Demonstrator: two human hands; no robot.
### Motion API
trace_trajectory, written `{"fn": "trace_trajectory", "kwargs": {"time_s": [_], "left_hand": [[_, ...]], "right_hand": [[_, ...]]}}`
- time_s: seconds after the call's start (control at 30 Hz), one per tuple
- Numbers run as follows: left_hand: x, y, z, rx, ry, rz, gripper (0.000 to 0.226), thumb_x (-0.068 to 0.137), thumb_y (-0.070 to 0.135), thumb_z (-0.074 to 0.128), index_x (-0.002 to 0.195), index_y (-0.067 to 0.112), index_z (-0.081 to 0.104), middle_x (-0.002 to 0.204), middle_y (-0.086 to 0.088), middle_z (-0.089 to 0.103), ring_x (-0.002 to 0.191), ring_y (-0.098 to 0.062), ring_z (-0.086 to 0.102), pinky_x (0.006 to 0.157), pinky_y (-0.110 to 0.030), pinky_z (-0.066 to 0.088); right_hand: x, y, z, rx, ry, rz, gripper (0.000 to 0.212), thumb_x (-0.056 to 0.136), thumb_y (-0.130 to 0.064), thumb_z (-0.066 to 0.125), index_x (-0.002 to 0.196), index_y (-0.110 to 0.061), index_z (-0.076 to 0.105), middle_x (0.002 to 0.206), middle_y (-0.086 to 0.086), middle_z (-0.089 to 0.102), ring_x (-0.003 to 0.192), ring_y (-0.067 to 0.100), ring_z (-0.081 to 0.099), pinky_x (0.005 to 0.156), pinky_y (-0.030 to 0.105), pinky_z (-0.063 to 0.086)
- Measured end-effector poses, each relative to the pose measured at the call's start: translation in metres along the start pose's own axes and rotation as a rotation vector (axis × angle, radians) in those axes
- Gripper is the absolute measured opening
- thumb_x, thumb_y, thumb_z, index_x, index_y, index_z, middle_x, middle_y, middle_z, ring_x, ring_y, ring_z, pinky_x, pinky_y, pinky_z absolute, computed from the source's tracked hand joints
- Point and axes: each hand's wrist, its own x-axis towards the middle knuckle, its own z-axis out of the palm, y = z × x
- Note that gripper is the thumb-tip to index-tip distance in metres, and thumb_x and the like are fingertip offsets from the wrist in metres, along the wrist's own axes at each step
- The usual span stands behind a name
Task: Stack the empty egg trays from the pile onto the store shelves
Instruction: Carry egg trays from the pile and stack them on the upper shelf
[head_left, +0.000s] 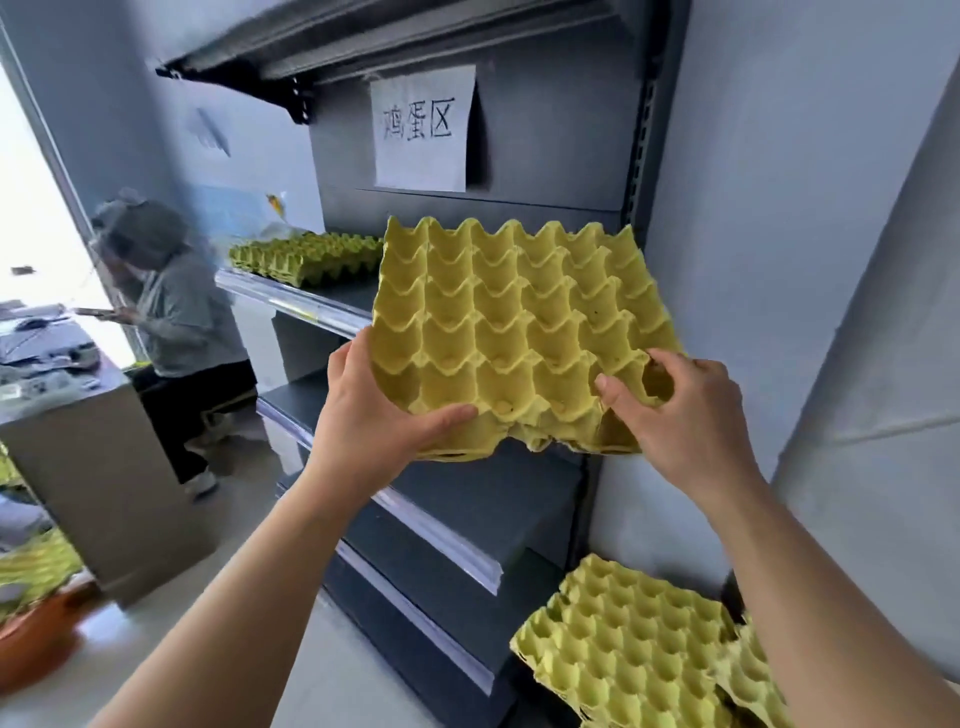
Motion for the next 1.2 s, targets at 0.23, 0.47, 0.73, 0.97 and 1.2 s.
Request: {"fn": "trace_trajectory", "kwargs": {"time_s": [0.23,0.47,0.73,0.97,1.2], "left_hand": [[0.076,-0.071,-0.07,0.011,0.042,-0.089,0.112,0.04,0.065,0.083,0.139,0.035,0.04,0.115,0.019,0.041,0.087,0.032,0.041,0.072,-0.003,0.03],[0.171,-0.139,-0.097,-0.073,0.076,-0.118,0.117,0.034,0.065,0.082,0.139,0.03,0.044,0.116,0.02,0.059,0.097,0.009,0.055,0.077,-0.01,0.037],[0.292,-0.21,-0.117,-0.09,0.122,-0.141,0.11,0.033,0.062,0.087,0.133,0.034,0.047,0.096,0.035,0.058,0.086,0.018,0.055,0.076,-0.009,0.038],[0.375,-0.276,-0.13,-0.123,0.072,-0.16,0.065,0.032,0.062,0.09,0.086,0.054,0.053,0.076,0.049,0.057,0.076,0.022,0.058,0.073,-0.015,0.04],[0.472,-0.344,-0.153,-0.211,-0.045,-0.081,0.066,0.034,0.063,0.09,0.089,0.043,0.06,0.085,0.03,0.07,0.077,0.007,0.068,0.071,-0.015,0.053]], "right_hand": [[0.048,-0.085,0.085,0.021,-0.094,-0.059,0.074,0.079,-0.066,0.056,0.137,-0.021,0.047,0.131,0.013,0.047,0.123,0.031,0.042,0.1,0.043,0.041],[0.124,-0.144,0.163,-0.032,-0.154,-0.104,0.069,0.084,-0.06,0.055,0.139,-0.02,0.045,0.133,0.015,0.047,0.123,0.034,0.042,0.099,0.044,0.041],[0.224,-0.205,0.245,-0.056,-0.173,-0.14,0.069,0.085,-0.06,0.055,0.138,-0.016,0.046,0.138,0.008,0.049,0.125,0.029,0.044,0.102,0.048,0.04],[0.274,-0.248,0.311,-0.075,-0.162,-0.132,0.066,0.087,-0.054,0.056,0.137,-0.012,0.046,0.138,0.006,0.05,0.129,0.027,0.041,0.106,0.046,0.037],[0.313,-0.297,0.379,-0.128,-0.088,-0.05,0.069,0.085,-0.056,0.055,0.138,-0.012,0.045,0.135,0.007,0.053,0.127,0.027,0.041,0.104,0.044,0.038]]}}
